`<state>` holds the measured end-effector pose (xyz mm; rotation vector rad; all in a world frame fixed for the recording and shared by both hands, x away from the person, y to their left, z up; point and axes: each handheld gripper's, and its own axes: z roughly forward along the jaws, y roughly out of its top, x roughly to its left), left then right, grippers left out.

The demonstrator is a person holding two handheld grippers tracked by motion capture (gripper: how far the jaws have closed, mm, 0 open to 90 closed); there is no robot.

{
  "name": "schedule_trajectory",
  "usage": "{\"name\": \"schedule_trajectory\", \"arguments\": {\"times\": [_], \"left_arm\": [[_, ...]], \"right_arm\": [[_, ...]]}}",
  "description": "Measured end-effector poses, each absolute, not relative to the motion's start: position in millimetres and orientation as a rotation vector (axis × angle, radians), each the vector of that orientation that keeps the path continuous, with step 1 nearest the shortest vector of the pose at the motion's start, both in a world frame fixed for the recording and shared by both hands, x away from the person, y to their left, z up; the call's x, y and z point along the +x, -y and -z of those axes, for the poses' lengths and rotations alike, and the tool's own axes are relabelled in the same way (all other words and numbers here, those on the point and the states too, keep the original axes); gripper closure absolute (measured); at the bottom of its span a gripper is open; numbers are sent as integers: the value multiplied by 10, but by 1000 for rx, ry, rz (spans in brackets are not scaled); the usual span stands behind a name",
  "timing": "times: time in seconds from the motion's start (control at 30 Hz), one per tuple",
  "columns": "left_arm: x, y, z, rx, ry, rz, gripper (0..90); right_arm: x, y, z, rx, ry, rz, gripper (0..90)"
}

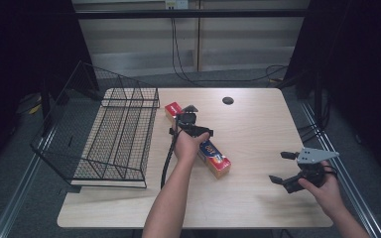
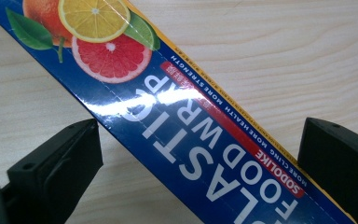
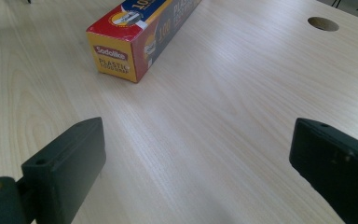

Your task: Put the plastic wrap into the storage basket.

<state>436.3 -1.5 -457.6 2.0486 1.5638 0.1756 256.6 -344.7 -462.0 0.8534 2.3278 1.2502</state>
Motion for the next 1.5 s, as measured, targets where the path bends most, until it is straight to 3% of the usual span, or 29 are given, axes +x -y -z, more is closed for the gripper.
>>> {"name": "schedule_trajectory", "arguments": {"times": [0.6,0.9,1.2,1.5], "left_arm": [[4394,41,4626,2034,-1610,-160,3],[4378,-20,4591,2005,-1691,-41,88],[4374,-101,4496,2078,-1718,6,214],[4449,-127,4539,2076,-1738,-28,207]], "right_arm": [[2558,3461,4602,865,-2312,-1264,32],[2548,3485,4594,867,-2307,-1267,32],[2542,3479,4591,866,-2303,-1276,32],[2549,3481,4591,863,-2306,-1277,32]]}}
